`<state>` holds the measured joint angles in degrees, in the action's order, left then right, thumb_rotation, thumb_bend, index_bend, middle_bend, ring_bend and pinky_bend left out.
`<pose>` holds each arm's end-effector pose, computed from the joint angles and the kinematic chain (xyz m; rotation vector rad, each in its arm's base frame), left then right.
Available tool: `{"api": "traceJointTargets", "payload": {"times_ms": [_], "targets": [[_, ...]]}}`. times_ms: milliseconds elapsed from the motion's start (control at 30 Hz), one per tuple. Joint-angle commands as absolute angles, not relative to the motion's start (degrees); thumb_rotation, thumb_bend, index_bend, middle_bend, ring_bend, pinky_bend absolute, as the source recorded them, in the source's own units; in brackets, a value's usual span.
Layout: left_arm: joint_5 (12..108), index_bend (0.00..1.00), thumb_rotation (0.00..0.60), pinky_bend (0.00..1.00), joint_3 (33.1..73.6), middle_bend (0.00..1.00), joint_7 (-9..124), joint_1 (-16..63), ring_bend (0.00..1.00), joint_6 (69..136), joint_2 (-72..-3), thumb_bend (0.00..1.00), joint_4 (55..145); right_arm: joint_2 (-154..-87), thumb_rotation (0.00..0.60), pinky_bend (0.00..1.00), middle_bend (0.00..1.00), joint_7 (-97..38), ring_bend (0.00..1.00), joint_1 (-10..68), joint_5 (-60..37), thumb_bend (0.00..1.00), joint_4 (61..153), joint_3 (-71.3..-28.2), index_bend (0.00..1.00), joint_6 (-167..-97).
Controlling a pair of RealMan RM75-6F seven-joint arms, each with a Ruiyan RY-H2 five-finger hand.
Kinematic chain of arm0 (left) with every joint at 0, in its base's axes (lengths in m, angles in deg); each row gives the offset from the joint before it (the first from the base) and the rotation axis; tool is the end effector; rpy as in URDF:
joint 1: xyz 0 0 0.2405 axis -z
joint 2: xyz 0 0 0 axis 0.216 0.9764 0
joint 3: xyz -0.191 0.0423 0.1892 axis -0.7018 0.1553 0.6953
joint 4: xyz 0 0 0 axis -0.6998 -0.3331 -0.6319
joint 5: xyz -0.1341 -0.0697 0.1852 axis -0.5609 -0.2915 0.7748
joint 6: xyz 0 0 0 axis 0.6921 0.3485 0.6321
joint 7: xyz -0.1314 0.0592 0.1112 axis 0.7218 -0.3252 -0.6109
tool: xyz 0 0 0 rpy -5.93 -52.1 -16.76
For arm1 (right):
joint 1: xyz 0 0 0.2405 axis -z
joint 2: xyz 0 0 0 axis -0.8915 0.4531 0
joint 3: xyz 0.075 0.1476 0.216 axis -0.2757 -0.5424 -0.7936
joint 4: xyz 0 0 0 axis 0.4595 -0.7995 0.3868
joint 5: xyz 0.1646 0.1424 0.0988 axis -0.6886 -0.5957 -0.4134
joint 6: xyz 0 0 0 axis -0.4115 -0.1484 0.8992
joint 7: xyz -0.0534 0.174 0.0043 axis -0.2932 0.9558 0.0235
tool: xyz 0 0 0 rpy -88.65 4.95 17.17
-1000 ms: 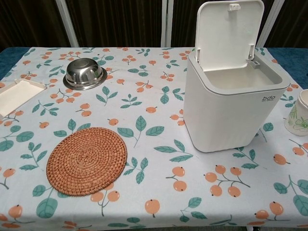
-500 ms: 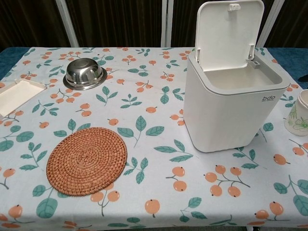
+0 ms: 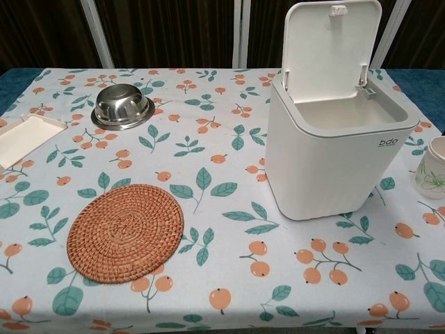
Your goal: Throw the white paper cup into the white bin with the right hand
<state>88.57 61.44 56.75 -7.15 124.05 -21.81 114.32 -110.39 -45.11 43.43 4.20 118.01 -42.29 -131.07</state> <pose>-0.3431 0.2148 0.1159 -1.4771 -0.8635 -0.8837 -0.3259 -0.3014 0.0427 1.7215 -0.8828 0.6335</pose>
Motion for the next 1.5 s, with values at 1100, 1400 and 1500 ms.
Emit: {"api": "traceJointTargets", "payload": {"times_ms": [1100,1400,1500], "targets": [[88.4,0.07,0.600,0.11,61.4,0.12,57.0,-7.2,0.04,124.2,-21.9,0.00,114.2,-98.2,0.600,0.60,0.51,-45.7,0.40,44.8,23.8,0.32,141.1,-46.1,0.53,-148.8],[88.5,0.07,0.600,0.11,61.2,0.12,58.8,-7.4,0.04,124.8,-22.1,0.00,112.9,-105.9,0.600,0.53,0.50,-54.4,0.39,40.5,21.9,0.30,141.8,-48.1,0.49,-143.7],[88.7,0.07,0.600,0.11,61.1,0.12,59.4,-7.5,0.04,125.3,-22.1,0.00,112.7,-107.2,0.600,0.36,0.39,-54.9,0.25,39.5,19.4,0.26,141.6,-48.0,0.29,-141.1]]}}
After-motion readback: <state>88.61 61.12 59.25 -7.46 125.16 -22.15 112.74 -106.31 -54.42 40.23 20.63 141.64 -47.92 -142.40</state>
